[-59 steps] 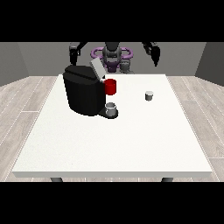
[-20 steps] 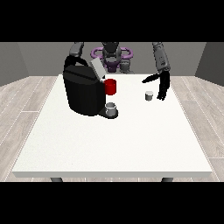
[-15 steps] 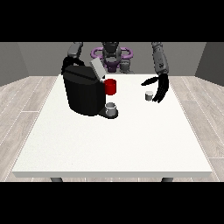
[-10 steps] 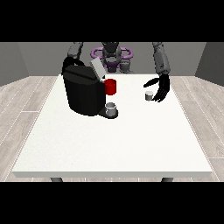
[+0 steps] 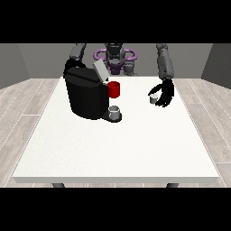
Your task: Insert the coffee pod into the coffee machine and close the lid
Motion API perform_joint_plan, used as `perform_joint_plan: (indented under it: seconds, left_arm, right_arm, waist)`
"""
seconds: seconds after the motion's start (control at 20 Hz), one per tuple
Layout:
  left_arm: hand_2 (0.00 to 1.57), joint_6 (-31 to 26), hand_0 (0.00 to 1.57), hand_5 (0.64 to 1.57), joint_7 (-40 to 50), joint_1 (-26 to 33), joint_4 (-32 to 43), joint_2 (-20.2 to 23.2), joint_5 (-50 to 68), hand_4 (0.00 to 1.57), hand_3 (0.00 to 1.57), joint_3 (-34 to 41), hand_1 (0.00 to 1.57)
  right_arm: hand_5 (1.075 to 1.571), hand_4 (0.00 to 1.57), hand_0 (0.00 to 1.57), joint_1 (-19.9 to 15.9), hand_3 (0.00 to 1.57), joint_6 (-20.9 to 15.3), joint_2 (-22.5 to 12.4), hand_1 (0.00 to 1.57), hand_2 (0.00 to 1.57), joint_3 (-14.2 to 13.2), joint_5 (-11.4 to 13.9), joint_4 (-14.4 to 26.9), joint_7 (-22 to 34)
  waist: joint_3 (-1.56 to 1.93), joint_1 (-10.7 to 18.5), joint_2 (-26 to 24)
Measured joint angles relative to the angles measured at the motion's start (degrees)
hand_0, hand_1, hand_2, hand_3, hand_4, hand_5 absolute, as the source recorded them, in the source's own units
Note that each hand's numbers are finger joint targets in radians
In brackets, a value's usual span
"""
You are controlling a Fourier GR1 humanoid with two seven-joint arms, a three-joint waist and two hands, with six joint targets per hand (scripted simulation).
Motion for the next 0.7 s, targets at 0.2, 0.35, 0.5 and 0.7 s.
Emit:
perform_joint_plan:
  seconds: [0.2,0.35,0.5,0.7]
  left_arm:
    - [1.04,2.6,0.92,1.571,-1.2,-1.4,1.8,-0.3,-1.4,0.36,0.83,0.3,0.92]
    - [1.04,4.1,0.93,1.571,-1.5,-2.4,2.9,-0.2,-3.0,0.28,0.82,0.0,0.93]
    - [1.11,4.6,1.03,1.571,-1.3,-3.1,3.8,0.5,-5.0,0.29,0.89,-1.0,1.03]
    - [1.40,5.6,1.27,1.571,-3.2,-3.6,5.5,0.9,-6.4,0.51,1.36,-1.0,1.27]
  right_arm:
    - [1.571,0.51,0.00,-0.3,0.00,0.1,-0.2,0.00,0.00,-0.5,-0.3,0.1,0.2]
    - [1.571,0.49,0.00,-0.4,0.00,0.1,0.3,0.00,0.00,-0.6,-0.6,0.3,-0.4]
    - [1.571,0.51,0.00,-0.9,0.00,0.1,0.5,0.00,0.00,-1.1,-1.1,0.9,-1.1]
    - [1.571,0.43,0.00,-0.5,0.00,0.1,0.8,0.00,0.00,-1.0,-1.6,0.1,-0.8]
  waist:
    - [-0.06,-0.1,0.1]
    - [-0.11,-0.3,0.3]
    - [-0.10,-0.6,0.7]
    - [-0.07,-0.7,0.9]
